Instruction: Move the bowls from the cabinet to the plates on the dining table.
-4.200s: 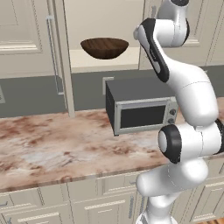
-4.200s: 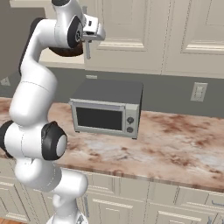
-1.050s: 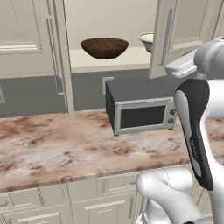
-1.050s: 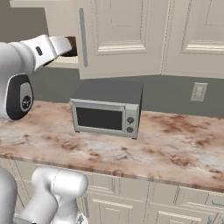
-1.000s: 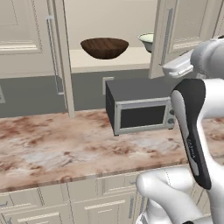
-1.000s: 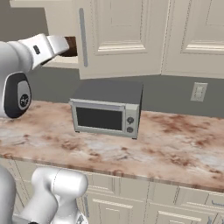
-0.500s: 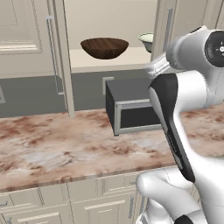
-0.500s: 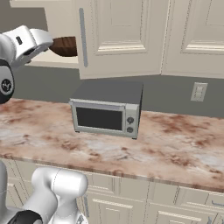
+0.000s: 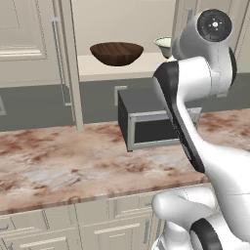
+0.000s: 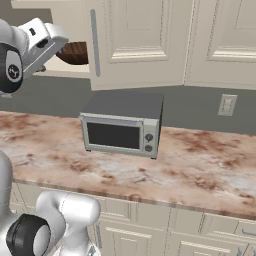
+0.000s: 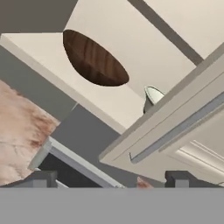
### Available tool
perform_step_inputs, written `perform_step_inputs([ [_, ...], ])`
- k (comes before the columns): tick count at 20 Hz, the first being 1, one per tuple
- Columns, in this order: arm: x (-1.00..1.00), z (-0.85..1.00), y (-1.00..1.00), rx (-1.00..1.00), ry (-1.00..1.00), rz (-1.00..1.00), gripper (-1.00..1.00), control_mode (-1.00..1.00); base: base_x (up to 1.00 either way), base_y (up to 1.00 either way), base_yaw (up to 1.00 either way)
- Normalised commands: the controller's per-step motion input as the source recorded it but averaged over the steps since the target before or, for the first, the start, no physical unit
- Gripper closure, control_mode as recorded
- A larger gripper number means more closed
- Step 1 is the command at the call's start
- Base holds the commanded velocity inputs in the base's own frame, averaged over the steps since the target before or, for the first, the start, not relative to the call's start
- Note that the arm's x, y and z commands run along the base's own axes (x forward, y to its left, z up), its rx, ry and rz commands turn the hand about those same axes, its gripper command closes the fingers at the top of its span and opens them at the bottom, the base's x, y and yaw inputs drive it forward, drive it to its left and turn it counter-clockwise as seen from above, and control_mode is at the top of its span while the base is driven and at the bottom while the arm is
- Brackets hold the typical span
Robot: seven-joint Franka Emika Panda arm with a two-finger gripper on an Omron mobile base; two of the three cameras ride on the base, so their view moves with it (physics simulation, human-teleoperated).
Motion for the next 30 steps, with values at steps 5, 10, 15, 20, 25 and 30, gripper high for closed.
perform_step_inputs([
  [5,0.69,-0.03,0.07,-0.19,0.05,-0.13,-1.00,-1.00,0.00,0.00,0.00],
  [10,0.81,-0.10,0.23,-0.18,0.00,-0.09,-1.00,-1.00,0.00,0.00,0.00],
  [15,0.58,-0.10,0.19,-0.13,0.03,-0.04,-1.00,-1.00,0.00,0.00,0.00],
  [20,0.36,-0.02,0.03,-0.17,0.08,-0.06,-1.00,-1.00,0.00,0.00,0.00],
  [25,0.02,0.02,0.00,-0.11,0.01,-0.10,-1.00,-1.00,0.00,0.00,0.00],
  [30,0.00,-0.01,-0.02,-0.02,0.00,-0.11,-1.00,-1.00,0.00,0.00,0.00],
])
